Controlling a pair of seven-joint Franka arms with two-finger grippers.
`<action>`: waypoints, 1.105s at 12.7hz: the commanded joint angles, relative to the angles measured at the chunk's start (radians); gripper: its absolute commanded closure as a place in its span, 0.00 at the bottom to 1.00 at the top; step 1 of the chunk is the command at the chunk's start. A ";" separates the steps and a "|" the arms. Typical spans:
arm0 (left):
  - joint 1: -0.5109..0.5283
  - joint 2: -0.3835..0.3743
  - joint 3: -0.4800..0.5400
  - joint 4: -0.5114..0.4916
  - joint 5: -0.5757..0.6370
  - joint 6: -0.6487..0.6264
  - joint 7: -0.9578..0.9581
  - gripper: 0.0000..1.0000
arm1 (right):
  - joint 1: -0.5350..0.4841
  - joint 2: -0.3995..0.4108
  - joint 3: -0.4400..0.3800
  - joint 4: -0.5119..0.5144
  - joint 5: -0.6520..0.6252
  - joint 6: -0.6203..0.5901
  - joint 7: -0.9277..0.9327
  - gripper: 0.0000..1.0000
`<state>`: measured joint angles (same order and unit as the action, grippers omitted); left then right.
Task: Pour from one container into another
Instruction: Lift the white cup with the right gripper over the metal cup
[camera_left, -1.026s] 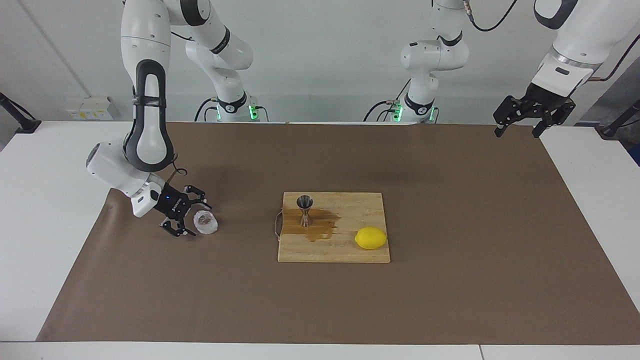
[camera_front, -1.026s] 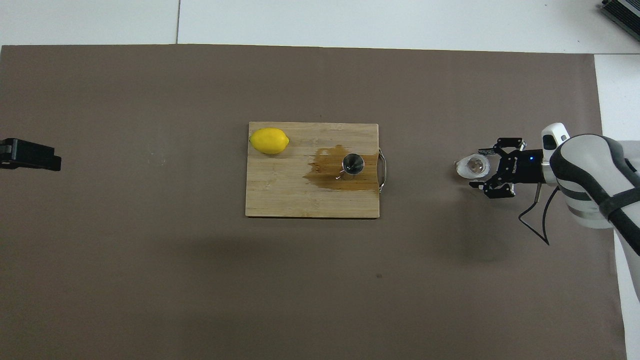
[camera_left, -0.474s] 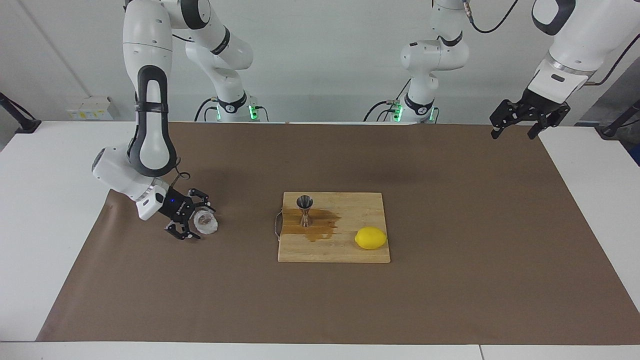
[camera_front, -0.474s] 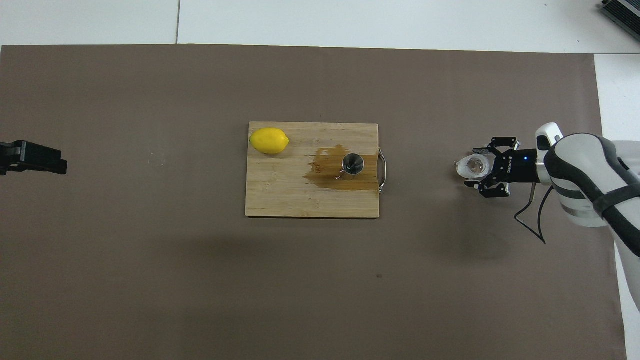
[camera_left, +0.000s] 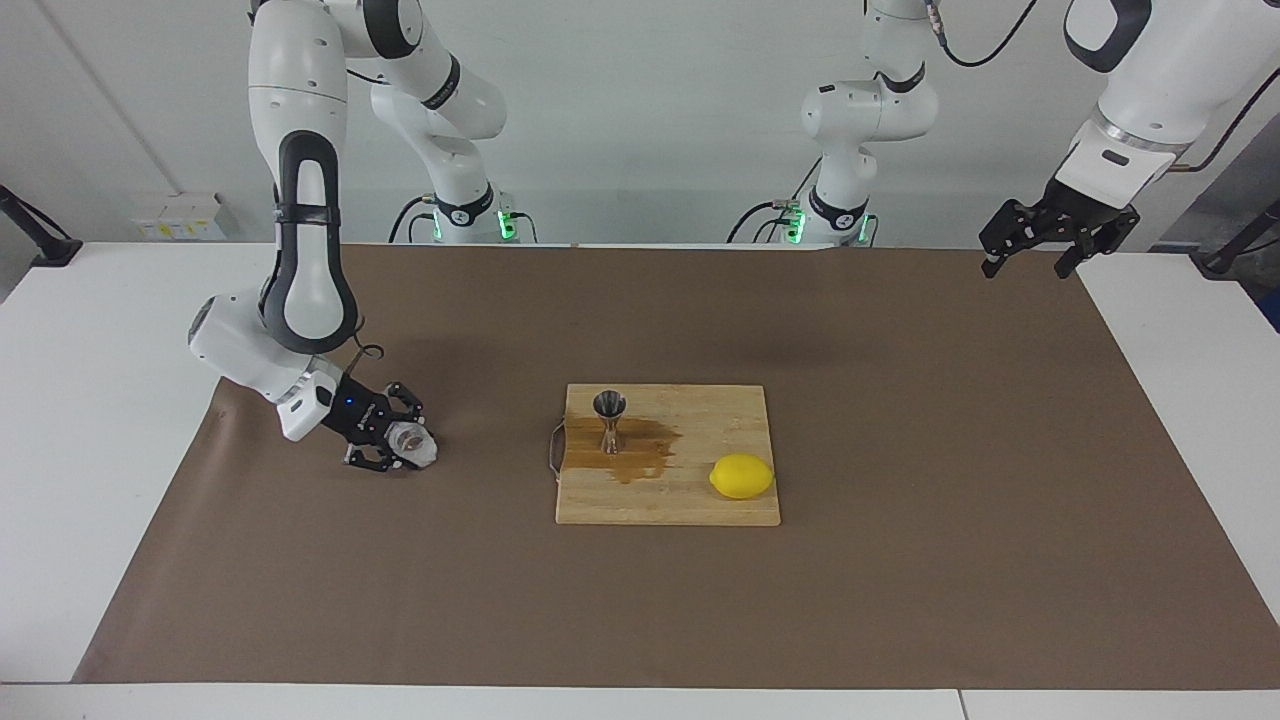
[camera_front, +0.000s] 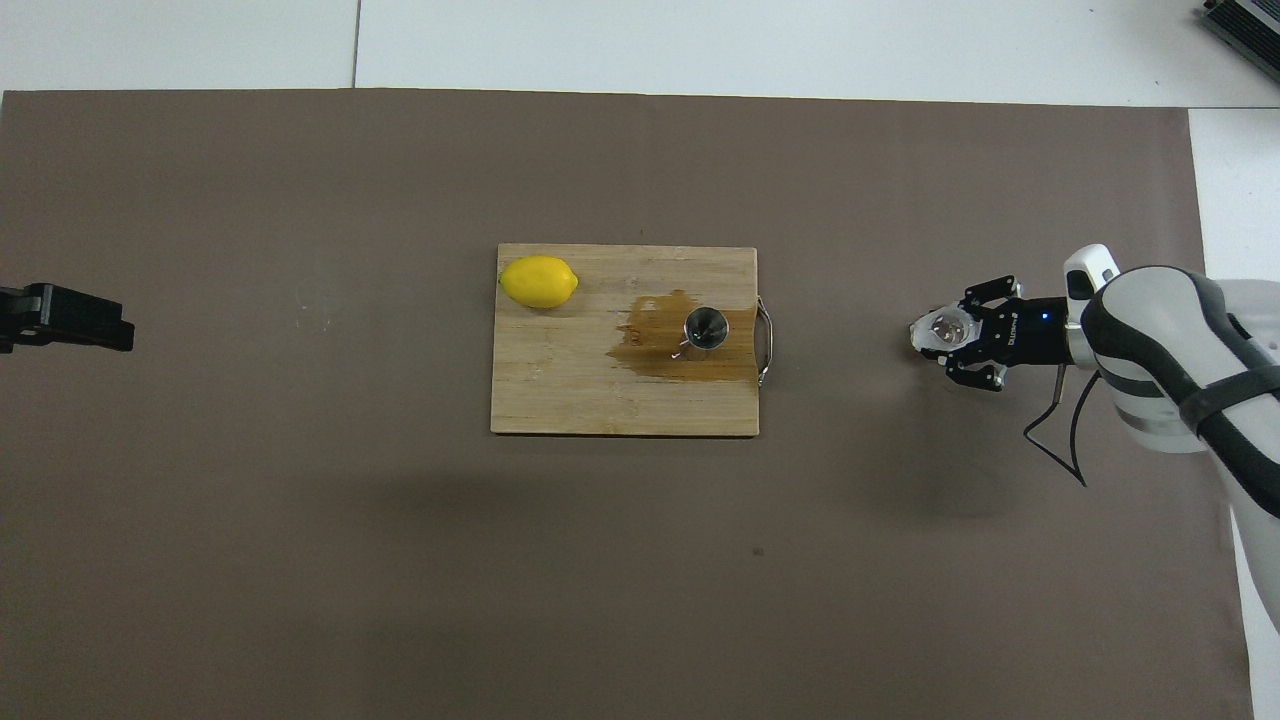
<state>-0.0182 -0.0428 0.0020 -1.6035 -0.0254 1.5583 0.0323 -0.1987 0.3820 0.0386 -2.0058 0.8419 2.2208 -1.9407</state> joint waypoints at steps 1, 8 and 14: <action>0.003 -0.014 0.000 -0.013 -0.001 -0.011 -0.011 0.00 | 0.051 -0.035 0.006 0.027 0.019 0.008 0.060 0.78; 0.003 -0.014 0.001 -0.013 -0.001 -0.011 -0.009 0.00 | 0.191 -0.130 0.006 0.084 -0.088 -0.003 0.406 0.77; 0.003 -0.014 0.001 -0.013 -0.001 -0.011 -0.011 0.00 | 0.266 -0.146 0.007 0.107 -0.222 0.006 0.531 0.77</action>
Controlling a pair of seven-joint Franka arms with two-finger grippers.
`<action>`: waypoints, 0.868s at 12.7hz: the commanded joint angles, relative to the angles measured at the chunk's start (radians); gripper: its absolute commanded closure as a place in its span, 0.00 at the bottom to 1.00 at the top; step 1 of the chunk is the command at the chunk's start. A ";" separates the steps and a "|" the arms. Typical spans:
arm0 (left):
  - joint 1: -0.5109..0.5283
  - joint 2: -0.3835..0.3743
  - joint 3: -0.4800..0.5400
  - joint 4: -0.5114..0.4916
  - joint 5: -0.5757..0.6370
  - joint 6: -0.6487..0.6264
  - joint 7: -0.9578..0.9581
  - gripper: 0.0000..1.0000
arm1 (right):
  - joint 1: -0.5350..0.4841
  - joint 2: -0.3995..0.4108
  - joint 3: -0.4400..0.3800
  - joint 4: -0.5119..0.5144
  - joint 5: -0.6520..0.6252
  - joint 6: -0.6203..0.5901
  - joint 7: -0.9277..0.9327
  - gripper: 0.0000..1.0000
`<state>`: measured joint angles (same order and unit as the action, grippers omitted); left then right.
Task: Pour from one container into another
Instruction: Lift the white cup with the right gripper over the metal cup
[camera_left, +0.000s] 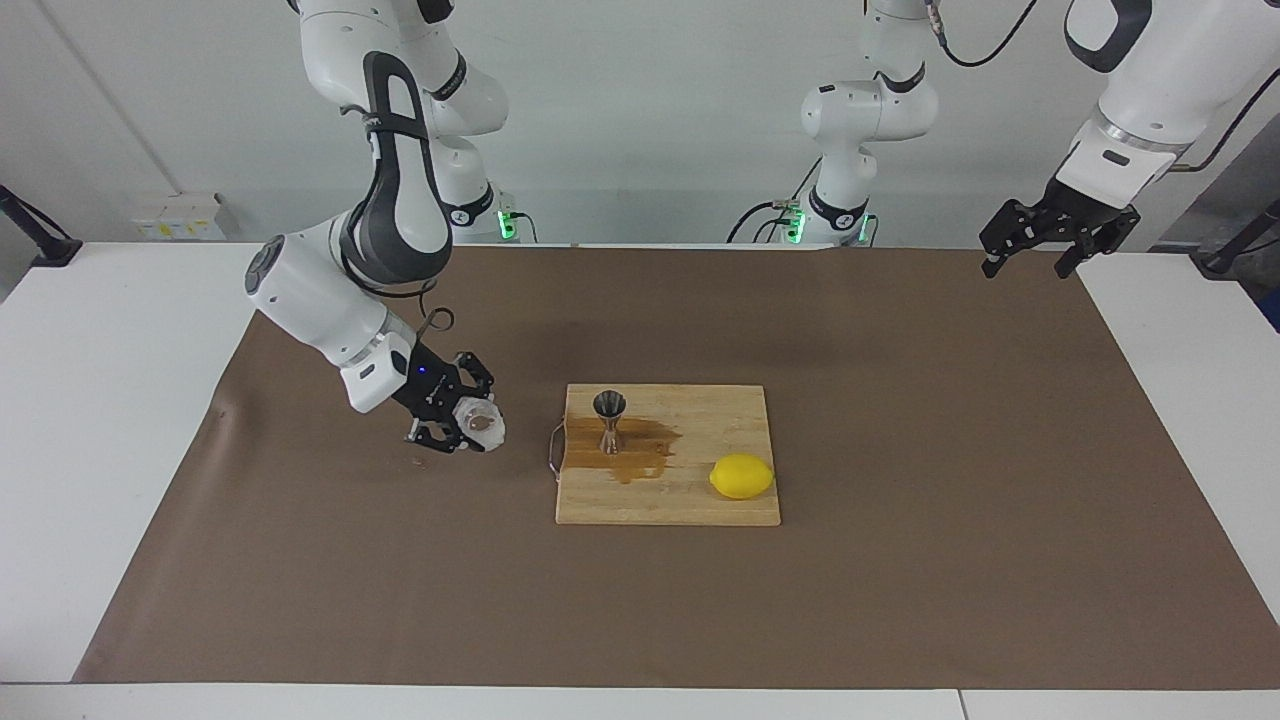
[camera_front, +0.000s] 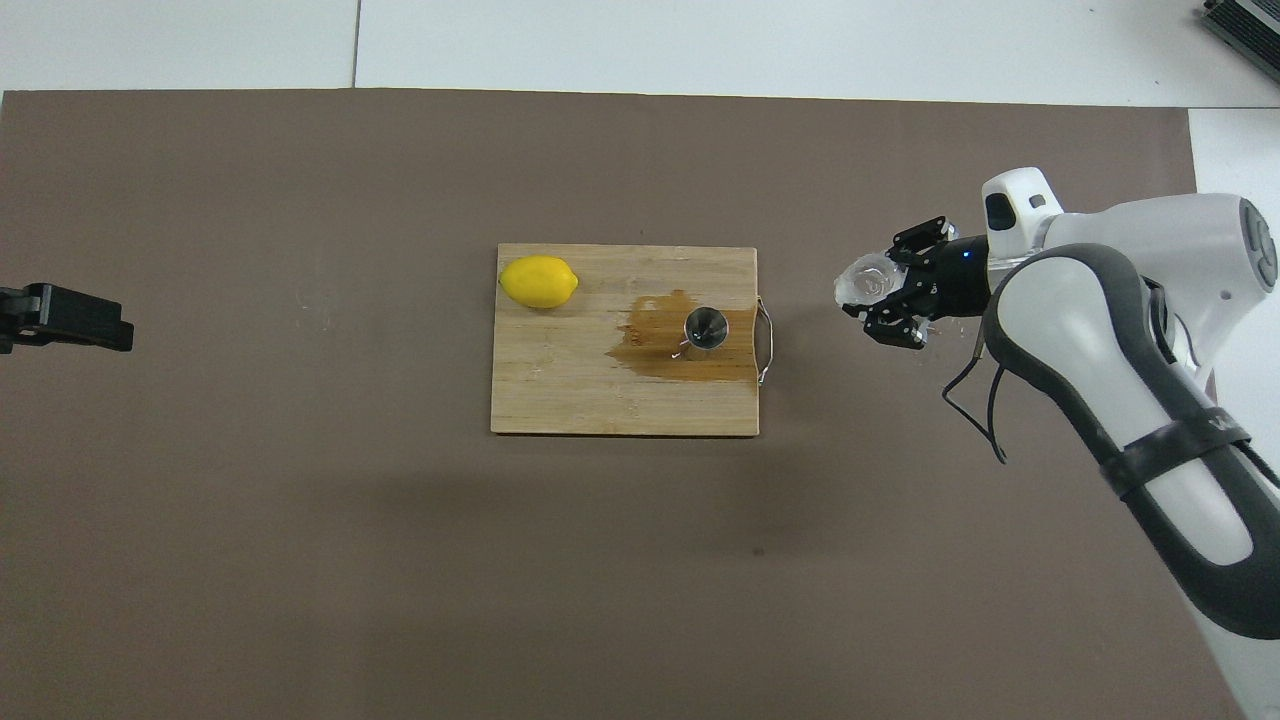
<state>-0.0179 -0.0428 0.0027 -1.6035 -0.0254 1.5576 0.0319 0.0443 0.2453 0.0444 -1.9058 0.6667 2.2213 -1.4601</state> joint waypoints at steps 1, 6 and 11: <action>0.003 -0.014 0.000 -0.013 -0.001 -0.010 -0.010 0.00 | 0.031 -0.009 0.003 0.019 -0.062 0.006 0.075 0.77; 0.003 -0.014 0.000 -0.013 -0.001 -0.010 -0.010 0.00 | 0.098 -0.009 0.003 0.025 -0.108 0.006 0.103 0.77; 0.003 -0.015 0.000 -0.013 -0.001 -0.010 -0.010 0.00 | 0.166 -0.011 0.003 0.025 -0.221 0.020 0.106 0.77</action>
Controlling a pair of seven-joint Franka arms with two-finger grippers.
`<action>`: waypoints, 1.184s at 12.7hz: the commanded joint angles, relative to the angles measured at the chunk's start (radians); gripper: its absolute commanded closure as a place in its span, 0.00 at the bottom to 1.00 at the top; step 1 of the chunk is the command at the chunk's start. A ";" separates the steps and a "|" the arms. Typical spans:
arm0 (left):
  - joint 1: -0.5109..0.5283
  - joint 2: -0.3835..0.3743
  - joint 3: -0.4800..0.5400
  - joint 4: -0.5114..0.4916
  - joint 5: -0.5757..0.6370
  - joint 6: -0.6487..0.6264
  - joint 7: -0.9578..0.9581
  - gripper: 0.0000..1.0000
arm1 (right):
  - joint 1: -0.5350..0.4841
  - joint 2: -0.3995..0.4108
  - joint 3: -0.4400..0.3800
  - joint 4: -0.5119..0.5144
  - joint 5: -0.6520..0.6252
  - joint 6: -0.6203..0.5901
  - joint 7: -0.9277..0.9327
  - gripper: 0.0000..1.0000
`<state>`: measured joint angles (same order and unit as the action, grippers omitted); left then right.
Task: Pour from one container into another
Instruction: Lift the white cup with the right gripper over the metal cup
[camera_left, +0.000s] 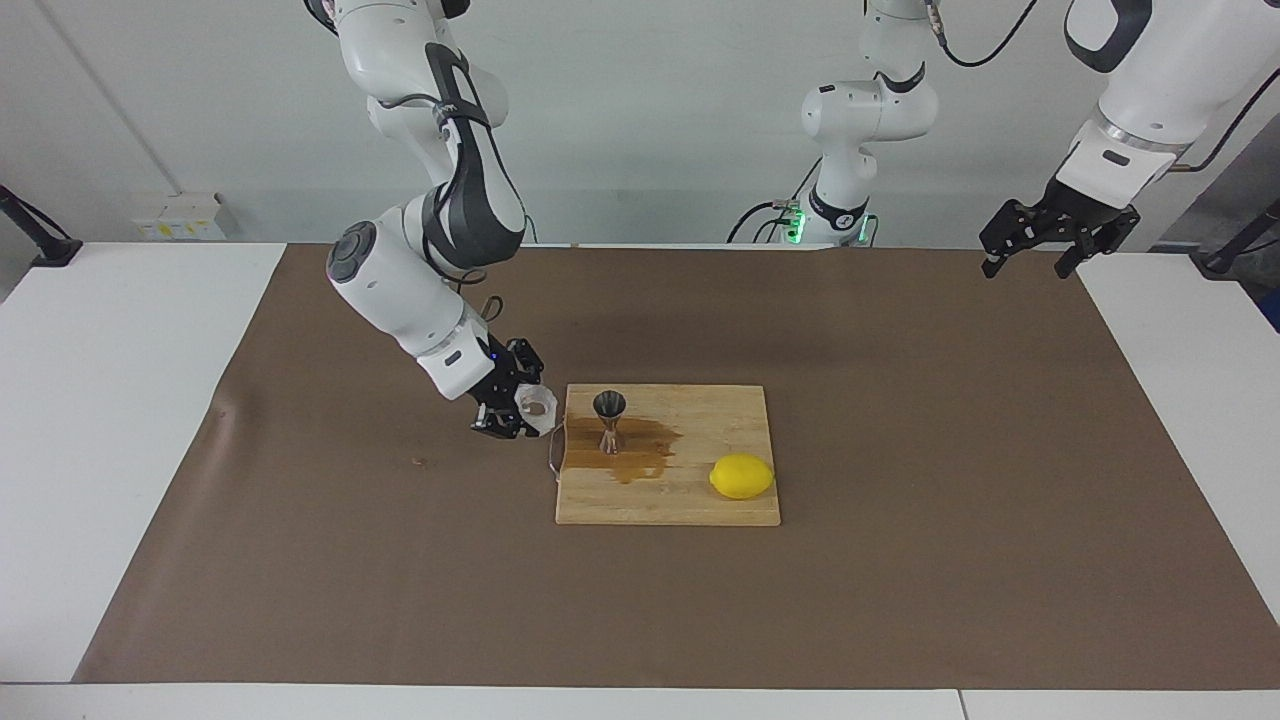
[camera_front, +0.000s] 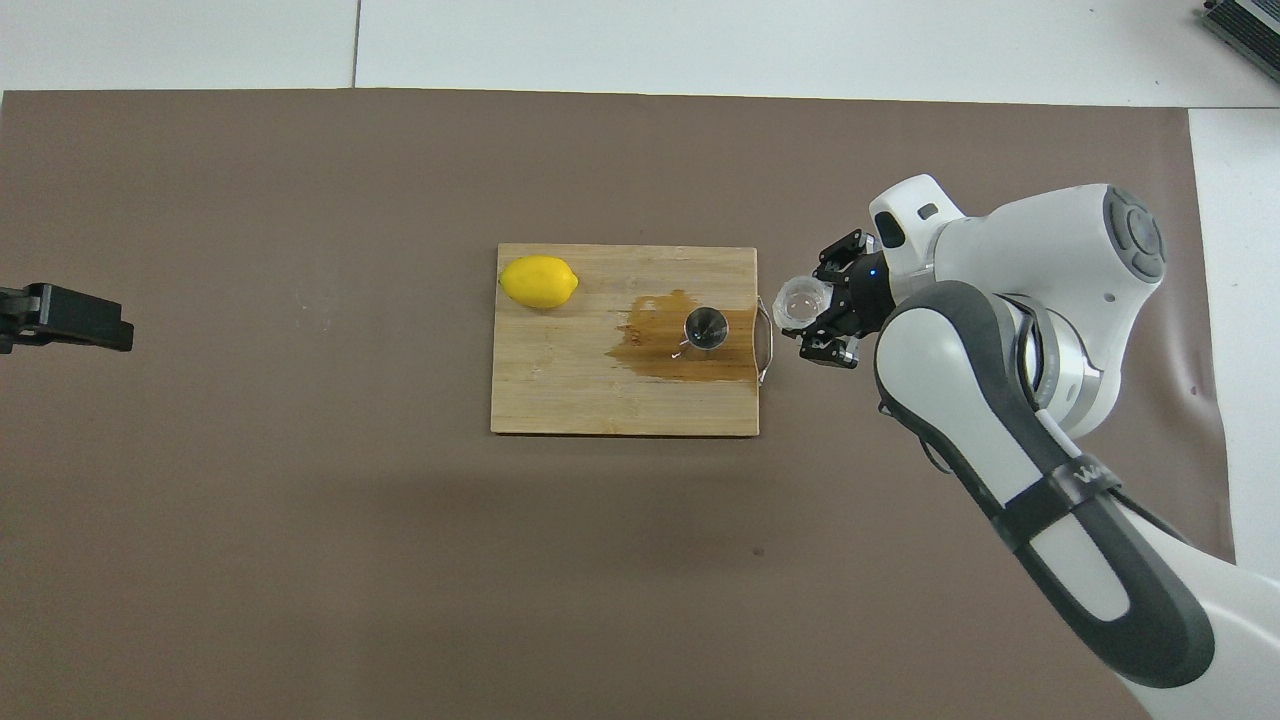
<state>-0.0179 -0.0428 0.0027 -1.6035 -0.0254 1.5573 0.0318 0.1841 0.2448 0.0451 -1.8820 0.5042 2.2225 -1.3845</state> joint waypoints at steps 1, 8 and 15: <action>0.003 -0.014 0.000 -0.013 -0.001 -0.010 -0.010 0.00 | 0.038 -0.010 0.002 0.001 -0.084 0.040 0.038 0.77; 0.003 -0.014 0.000 -0.013 -0.001 -0.010 -0.010 0.00 | 0.129 -0.004 0.002 0.024 -0.225 0.095 0.080 0.76; 0.003 -0.014 0.000 -0.013 -0.001 -0.010 -0.010 0.00 | 0.167 -0.004 0.004 0.020 -0.415 0.132 0.119 0.74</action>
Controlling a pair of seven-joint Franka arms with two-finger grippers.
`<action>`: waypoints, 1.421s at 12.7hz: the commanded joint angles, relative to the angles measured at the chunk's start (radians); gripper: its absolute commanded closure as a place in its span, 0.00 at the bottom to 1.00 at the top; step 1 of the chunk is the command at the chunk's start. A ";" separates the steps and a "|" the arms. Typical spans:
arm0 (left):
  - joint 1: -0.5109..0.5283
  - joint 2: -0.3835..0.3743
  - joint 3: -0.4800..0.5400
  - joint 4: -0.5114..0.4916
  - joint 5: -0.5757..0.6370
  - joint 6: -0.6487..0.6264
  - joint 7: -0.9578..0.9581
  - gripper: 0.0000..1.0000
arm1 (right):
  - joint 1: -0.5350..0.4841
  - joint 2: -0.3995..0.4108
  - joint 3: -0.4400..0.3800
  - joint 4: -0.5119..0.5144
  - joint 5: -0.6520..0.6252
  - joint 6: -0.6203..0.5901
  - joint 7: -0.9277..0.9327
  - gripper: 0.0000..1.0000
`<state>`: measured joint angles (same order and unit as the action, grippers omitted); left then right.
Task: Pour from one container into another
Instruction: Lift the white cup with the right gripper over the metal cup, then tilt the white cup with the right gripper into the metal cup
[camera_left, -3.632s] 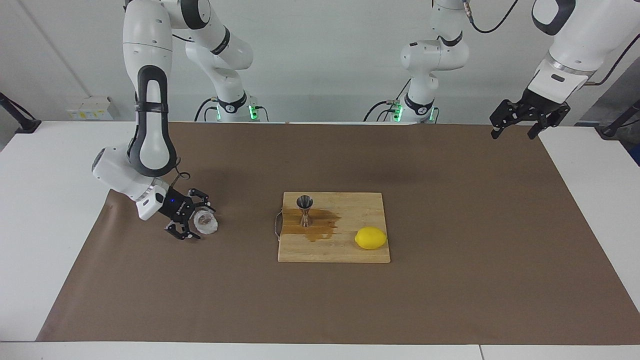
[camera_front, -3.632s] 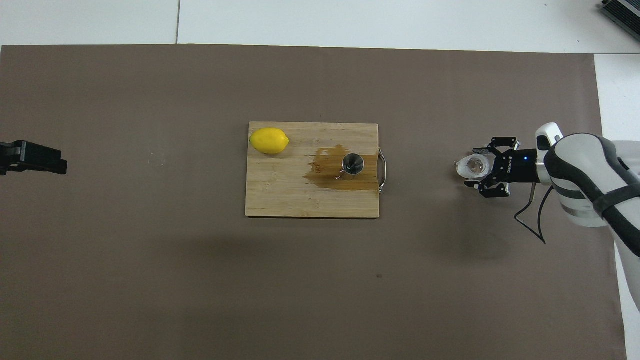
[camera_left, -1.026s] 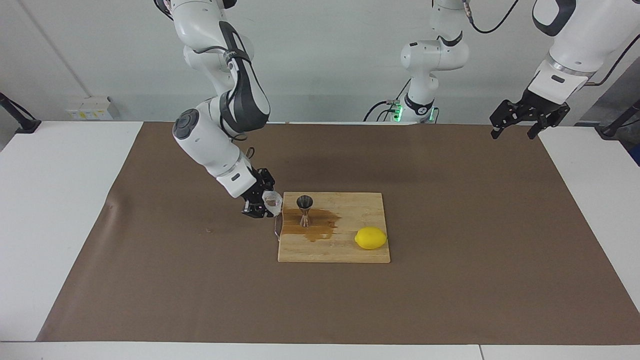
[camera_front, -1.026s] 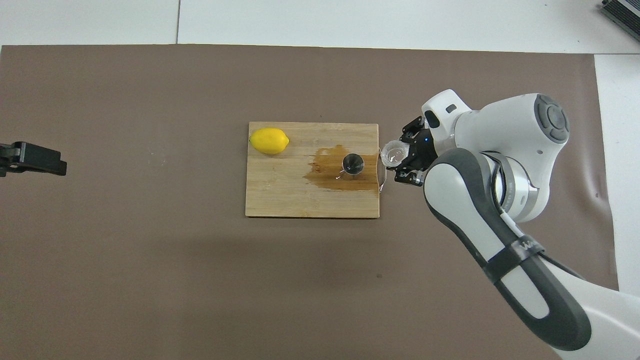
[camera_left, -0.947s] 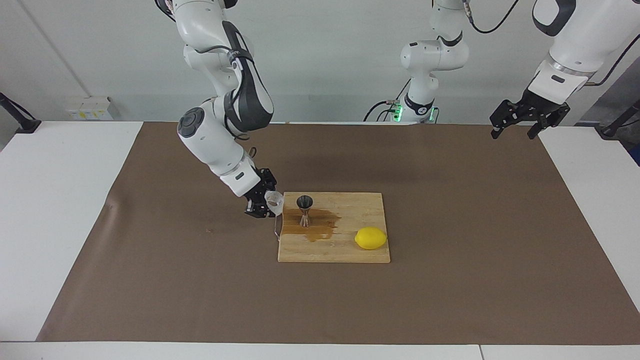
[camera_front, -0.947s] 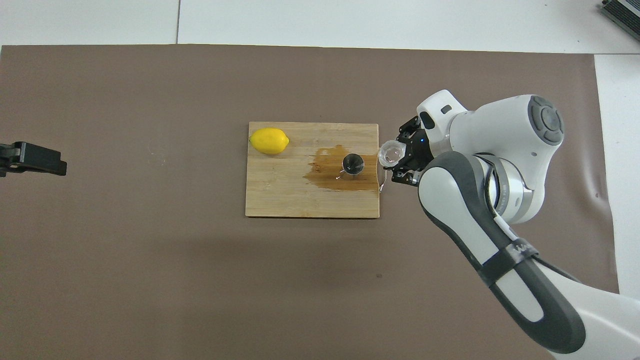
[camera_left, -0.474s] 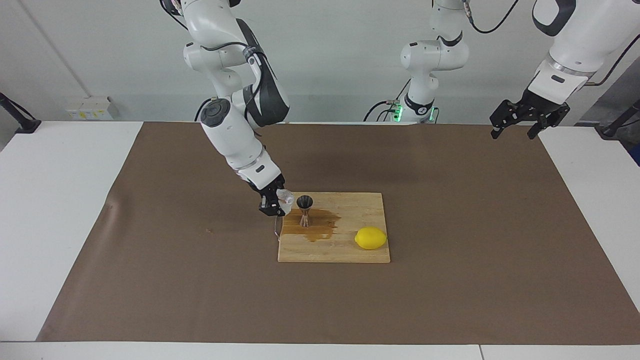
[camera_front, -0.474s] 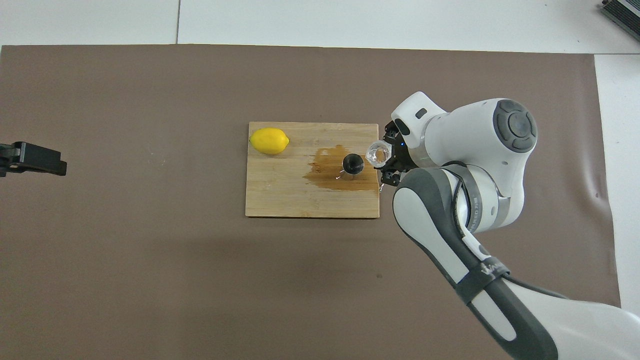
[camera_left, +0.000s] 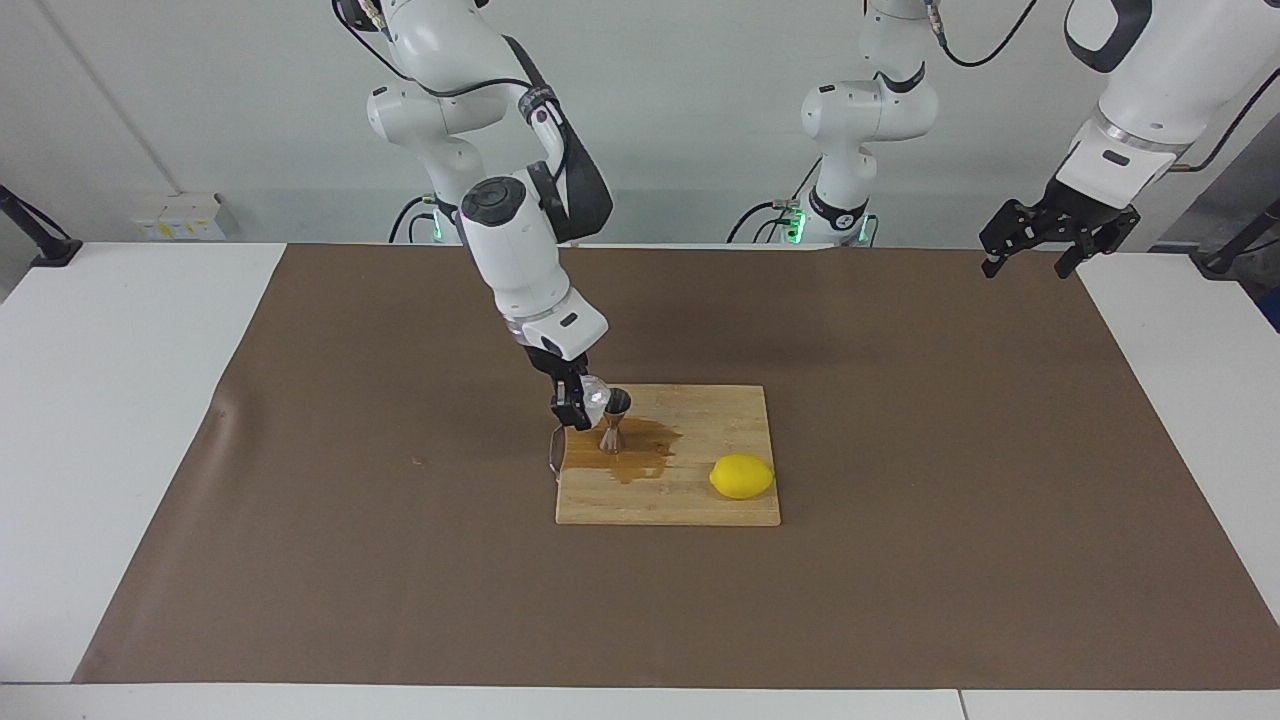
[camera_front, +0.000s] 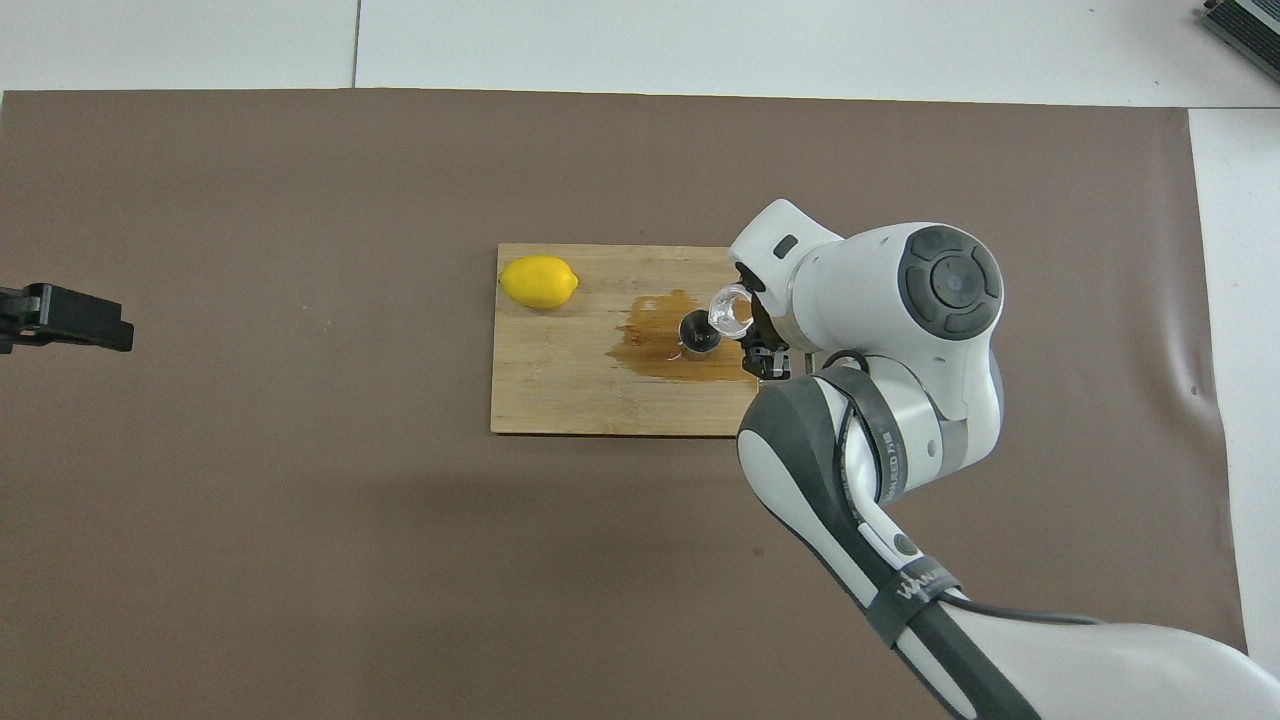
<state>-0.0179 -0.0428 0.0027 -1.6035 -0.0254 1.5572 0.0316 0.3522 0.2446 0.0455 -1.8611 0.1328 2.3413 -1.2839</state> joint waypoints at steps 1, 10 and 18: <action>0.003 -0.014 0.000 -0.013 -0.001 -0.009 -0.010 0.00 | -0.001 -0.004 0.004 -0.001 -0.053 0.015 0.018 0.74; 0.003 -0.014 -0.001 -0.013 -0.001 -0.009 -0.010 0.00 | 0.033 -0.007 0.004 -0.012 -0.203 0.058 0.018 0.74; 0.003 -0.014 0.000 -0.013 -0.001 -0.009 -0.010 0.00 | 0.033 -0.008 0.004 -0.023 -0.246 0.073 0.015 0.74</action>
<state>-0.0179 -0.0428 0.0027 -1.6035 -0.0254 1.5572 0.0315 0.3872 0.2450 0.0461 -1.8671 -0.0790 2.3927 -1.2839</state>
